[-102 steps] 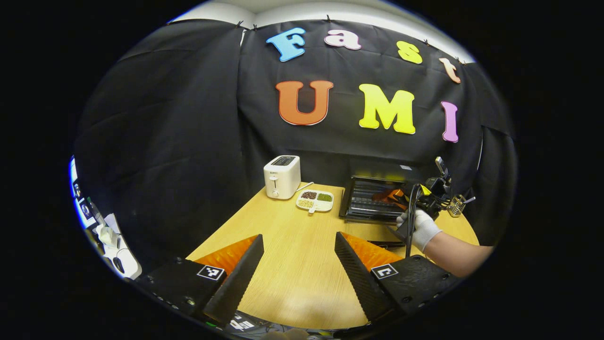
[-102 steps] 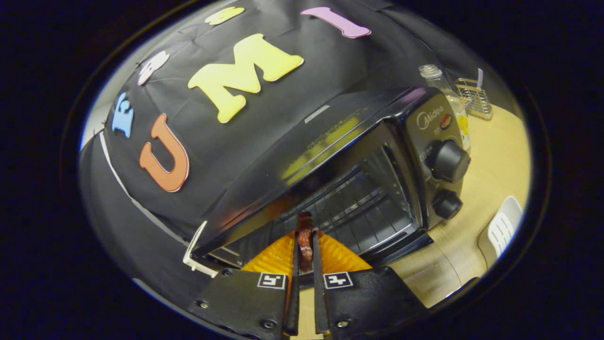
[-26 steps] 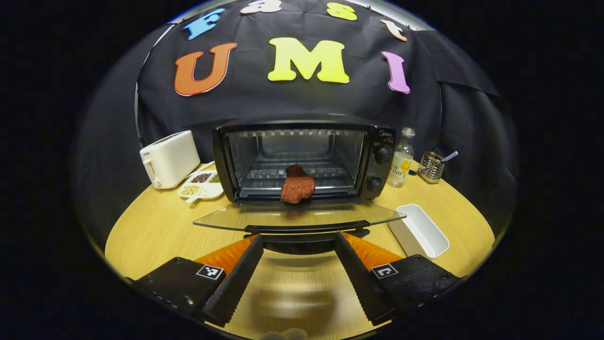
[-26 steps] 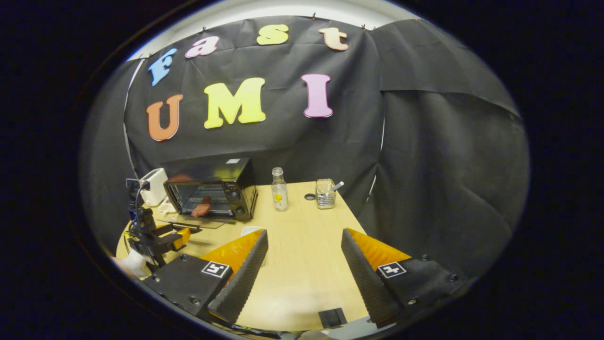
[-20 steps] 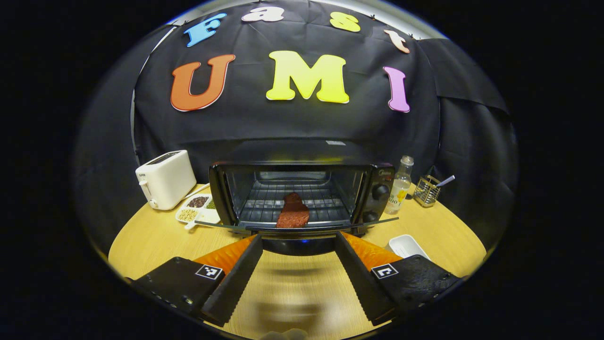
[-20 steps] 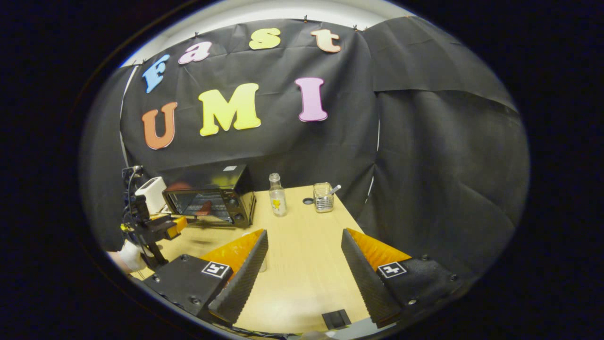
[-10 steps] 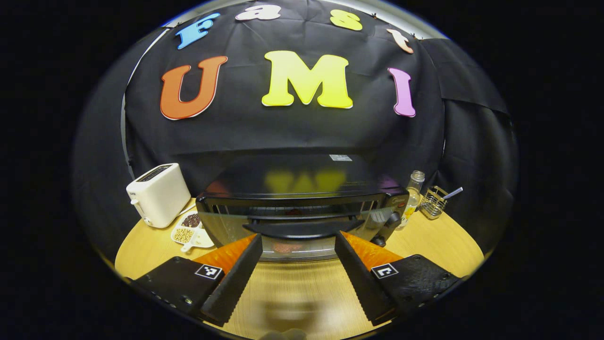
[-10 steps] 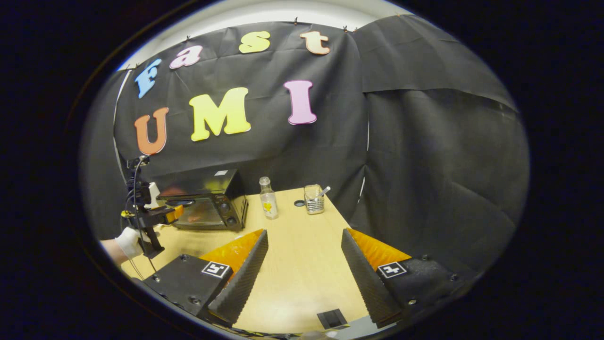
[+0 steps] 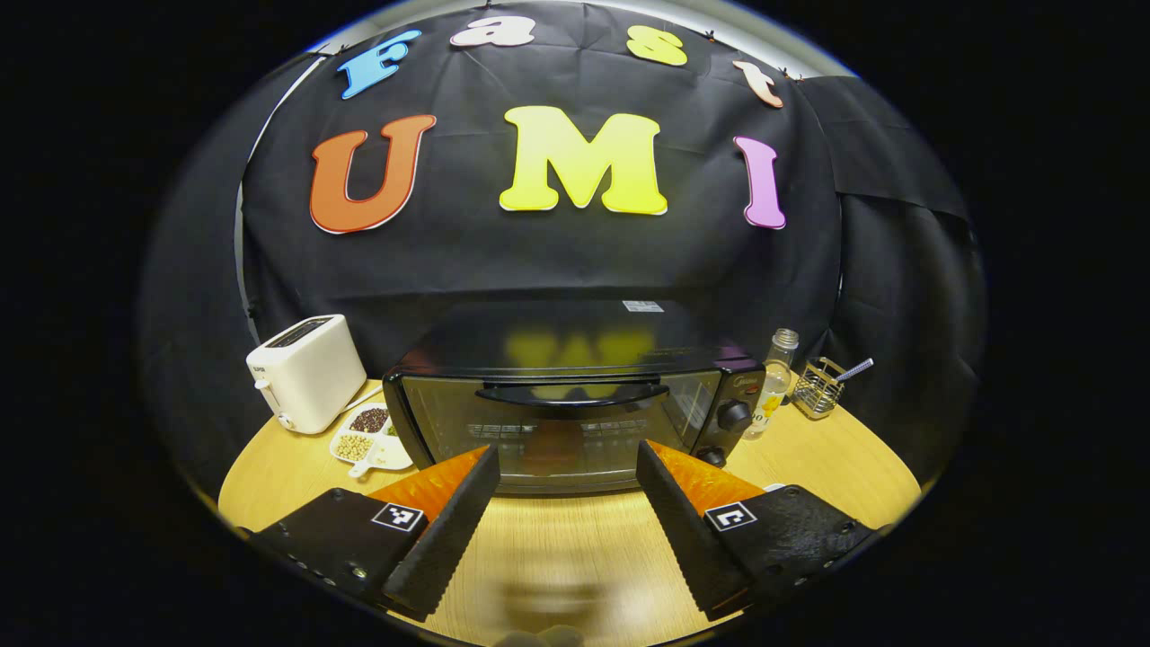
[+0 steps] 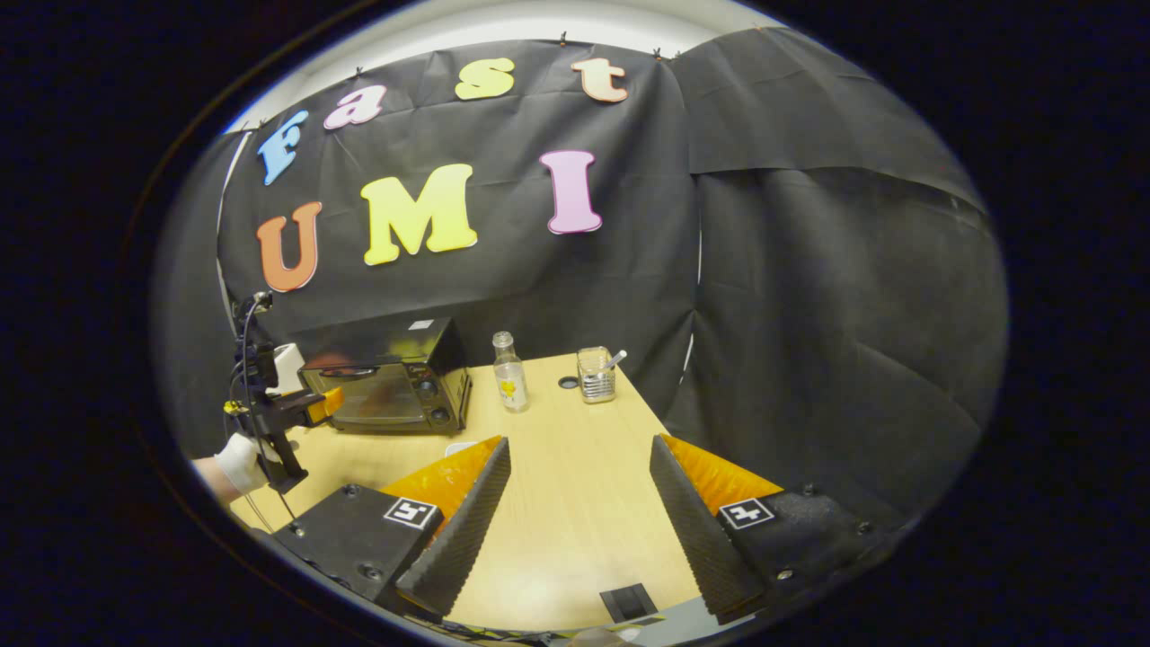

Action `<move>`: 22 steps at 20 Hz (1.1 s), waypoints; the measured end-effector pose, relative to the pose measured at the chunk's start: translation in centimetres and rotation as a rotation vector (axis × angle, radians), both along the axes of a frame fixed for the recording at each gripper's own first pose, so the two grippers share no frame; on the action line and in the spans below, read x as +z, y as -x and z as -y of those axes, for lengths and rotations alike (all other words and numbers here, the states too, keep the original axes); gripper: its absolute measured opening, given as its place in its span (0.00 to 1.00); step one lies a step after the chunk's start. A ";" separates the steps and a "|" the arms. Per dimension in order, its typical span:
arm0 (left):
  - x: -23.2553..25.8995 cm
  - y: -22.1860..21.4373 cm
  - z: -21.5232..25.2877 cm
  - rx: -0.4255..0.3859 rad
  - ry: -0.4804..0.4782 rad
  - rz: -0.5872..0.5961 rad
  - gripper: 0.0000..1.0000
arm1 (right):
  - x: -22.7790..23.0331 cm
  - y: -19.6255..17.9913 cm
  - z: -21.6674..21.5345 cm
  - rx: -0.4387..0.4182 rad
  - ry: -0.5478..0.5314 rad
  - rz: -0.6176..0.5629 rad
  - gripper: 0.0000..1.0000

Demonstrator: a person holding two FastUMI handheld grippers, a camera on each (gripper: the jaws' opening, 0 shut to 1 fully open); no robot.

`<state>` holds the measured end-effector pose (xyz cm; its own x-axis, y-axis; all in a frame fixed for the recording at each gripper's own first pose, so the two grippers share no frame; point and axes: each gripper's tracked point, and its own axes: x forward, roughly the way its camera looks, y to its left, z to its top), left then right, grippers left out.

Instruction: Open the electric oven with the left hand, put the food in, and close the electric oven.

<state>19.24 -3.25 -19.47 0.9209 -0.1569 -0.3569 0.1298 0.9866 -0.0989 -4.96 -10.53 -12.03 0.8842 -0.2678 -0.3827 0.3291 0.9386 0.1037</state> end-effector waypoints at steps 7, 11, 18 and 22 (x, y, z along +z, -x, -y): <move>5.0 5.1 0.8 -0.026 -0.011 0.098 0.98 | 1.0 0.3 -1.0 0.051 0.001 0.027 0.99; 9.7 10.7 0.1 0.030 -0.010 0.175 0.98 | 3.0 1.1 -1.9 0.135 0.028 0.090 0.99; 15.5 22.7 -1.6 0.201 0.027 0.213 0.97 | 7.0 3.7 -1.4 0.281 0.090 0.223 0.97; 17.5 28.3 -2.6 0.281 -0.039 0.235 0.97 | 7.0 4.8 -0.8 0.310 0.063 0.274 0.99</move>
<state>-9.03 -0.66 -1.99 0.9837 0.1232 -0.1311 -0.1320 0.9894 -0.0607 -9.81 -9.68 -5.00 0.9935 0.0116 -0.1129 -0.0018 0.9962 0.0870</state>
